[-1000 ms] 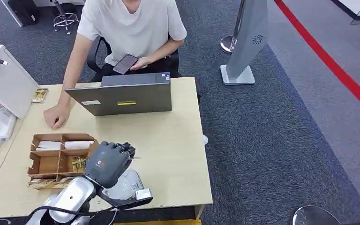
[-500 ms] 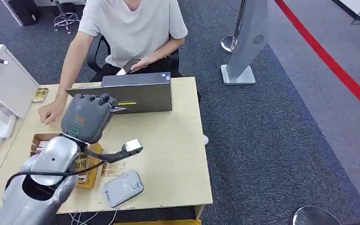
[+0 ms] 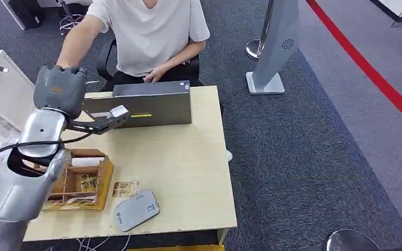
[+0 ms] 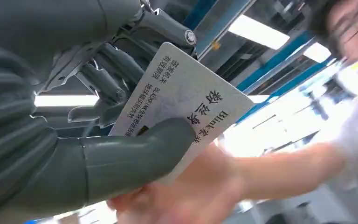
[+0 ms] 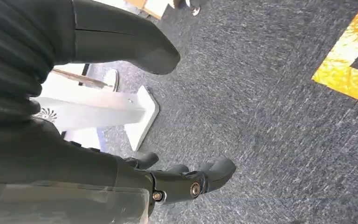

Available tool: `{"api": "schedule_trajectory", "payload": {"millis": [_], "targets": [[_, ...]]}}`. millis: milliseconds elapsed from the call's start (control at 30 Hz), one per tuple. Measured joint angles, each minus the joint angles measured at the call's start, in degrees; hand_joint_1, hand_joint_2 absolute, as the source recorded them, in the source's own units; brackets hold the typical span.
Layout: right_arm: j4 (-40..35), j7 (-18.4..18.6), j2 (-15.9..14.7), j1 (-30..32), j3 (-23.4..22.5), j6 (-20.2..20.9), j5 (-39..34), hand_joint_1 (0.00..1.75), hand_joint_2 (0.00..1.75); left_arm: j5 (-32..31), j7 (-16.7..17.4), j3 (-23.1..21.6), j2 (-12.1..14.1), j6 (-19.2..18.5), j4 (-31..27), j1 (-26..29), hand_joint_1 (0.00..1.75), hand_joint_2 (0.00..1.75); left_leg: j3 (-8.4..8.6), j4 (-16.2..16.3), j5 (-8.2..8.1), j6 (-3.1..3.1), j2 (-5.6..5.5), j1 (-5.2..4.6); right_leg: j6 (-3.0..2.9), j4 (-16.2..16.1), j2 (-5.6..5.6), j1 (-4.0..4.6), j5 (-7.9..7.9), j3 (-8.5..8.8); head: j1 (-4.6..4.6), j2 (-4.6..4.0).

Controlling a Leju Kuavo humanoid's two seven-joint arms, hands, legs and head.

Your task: Pass the card to the sensor for recognition and then transmit it.

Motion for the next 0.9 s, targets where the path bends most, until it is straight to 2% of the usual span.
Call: {"api": "schedule_trajectory", "payload": {"millis": [167,333,367,533,700,900], "targets": [[0.0,0.2,-0.2,0.0,0.2,0.2,0.0,0.00,1.75,0.0,2.2,2.5,2.0,0.7,7.9,-2.2,1.75,1.75,0.04,0.0,0.00,-0.01,0.05,0.00,-0.01,0.0,0.11,0.00,0.00,-0.02,-0.02,0.00],[0.0,0.5,-0.5,-0.1,0.2,0.2,0.0,0.00,1.75,0.0,3.1,3.5,3.2,0.5,11.7,-2.6,1.75,1.75,-0.01,0.0,0.01,-0.01,0.03,0.01,-0.01,0.0,0.10,0.02,0.00,-0.02,-0.02,0.00],[0.0,0.5,-0.5,-0.1,0.2,0.2,0.0,0.00,1.75,0.0,3.1,3.8,3.2,0.5,12.1,-2.7,0.00,1.75,-0.02,0.0,0.01,-0.01,0.02,0.01,-0.01,0.0,0.09,0.02,0.00,-0.02,0.00,0.00],[0.0,0.5,-0.5,-0.1,0.2,0.2,-0.1,0.00,1.75,0.0,1.9,4.5,3.1,0.0,12.9,-2.9,0.00,1.75,-0.04,0.0,-0.01,0.00,0.02,-0.03,0.00,0.0,0.08,0.00,0.00,-0.01,0.00,0.00],[0.0,0.5,-0.5,-0.1,0.2,0.2,-0.1,0.00,1.75,0.0,0.0,6.1,2.5,1.7,12.9,-2.8,0.00,1.75,-0.03,0.0,-0.01,0.01,0.02,-0.02,0.01,0.0,0.07,-0.01,0.01,-0.01,0.00,0.00],[0.0,0.5,-0.5,-0.1,0.2,0.2,-0.1,0.00,1.75,0.0,-0.5,7.2,2.1,2.3,12.9,-2.3,0.00,1.75,-0.02,0.0,0.00,0.00,0.02,-0.01,0.01,0.0,0.07,0.00,0.01,-0.01,-0.02,0.00]]}}
